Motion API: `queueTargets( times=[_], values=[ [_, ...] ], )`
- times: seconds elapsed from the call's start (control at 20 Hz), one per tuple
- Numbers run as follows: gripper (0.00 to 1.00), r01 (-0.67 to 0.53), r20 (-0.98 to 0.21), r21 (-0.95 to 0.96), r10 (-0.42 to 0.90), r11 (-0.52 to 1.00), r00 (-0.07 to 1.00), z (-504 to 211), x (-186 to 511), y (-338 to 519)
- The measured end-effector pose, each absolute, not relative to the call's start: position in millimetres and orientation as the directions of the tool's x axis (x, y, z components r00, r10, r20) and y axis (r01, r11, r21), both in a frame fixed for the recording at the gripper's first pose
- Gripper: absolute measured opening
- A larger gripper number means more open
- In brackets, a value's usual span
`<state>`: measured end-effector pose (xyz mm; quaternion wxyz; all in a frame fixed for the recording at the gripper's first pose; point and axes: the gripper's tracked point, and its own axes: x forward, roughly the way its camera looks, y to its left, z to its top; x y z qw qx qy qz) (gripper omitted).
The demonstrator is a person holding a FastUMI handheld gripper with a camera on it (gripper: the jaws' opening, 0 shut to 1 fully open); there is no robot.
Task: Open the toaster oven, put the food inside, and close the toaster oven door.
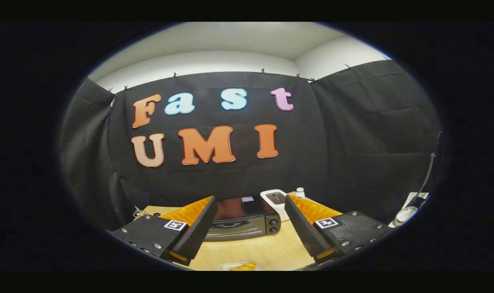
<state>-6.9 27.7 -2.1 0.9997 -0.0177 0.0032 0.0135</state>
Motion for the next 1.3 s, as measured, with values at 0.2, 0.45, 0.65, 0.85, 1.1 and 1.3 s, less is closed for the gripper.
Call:
queueTargets(
  times=[0.2, 0.45, 0.65, 0.85, 1.1, 1.3],
  values=[
    [0.98, -0.045, -0.008, -0.034, 0.045, 0.998, 0.999, -1.0, -7.7, 37.3],
    [0.99, -0.052, -0.023, -0.048, 0.051, 0.998, 0.998, -8.9, -4.2, 41.8],
    [0.99, -0.068, -0.053, -0.063, 0.064, 0.996, 0.997, -21.0, 7.3, 50.6],
    [0.99, -0.092, -0.08, -0.09, 0.085, 0.992, 0.993, -33.6, 27.6, 60.3],
    [0.99, -0.153, -0.164, -0.109, 0.134, 0.982, 0.977, -78.6, 70.2, 83.0],
    [0.99, -0.184, -0.26, -0.135, 0.145, 0.974, 0.955, -125.7, 107.0, 89.8]
  ],
)
